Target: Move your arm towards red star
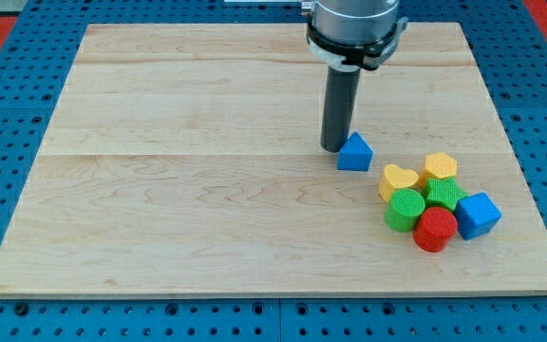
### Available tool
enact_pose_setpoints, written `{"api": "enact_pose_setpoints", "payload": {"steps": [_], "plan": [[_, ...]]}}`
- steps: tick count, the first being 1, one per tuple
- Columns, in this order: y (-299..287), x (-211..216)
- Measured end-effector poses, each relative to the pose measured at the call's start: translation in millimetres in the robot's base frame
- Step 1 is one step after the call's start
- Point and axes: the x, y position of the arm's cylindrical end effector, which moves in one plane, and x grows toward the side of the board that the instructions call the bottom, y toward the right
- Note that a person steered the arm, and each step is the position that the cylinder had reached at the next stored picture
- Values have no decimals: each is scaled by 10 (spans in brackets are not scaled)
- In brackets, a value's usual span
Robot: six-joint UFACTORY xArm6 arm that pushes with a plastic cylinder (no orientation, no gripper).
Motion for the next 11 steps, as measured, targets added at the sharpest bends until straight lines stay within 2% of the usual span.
{"api": "enact_pose_setpoints", "payload": {"steps": [2, 3, 4, 5, 6, 7, 8, 10, 11], "plan": [[363, 65], [301, -143], [-492, -510], [-950, -782], [-875, -1001], [-25, -917], [540, -1238], [602, -2219], [551, -2362]]}}
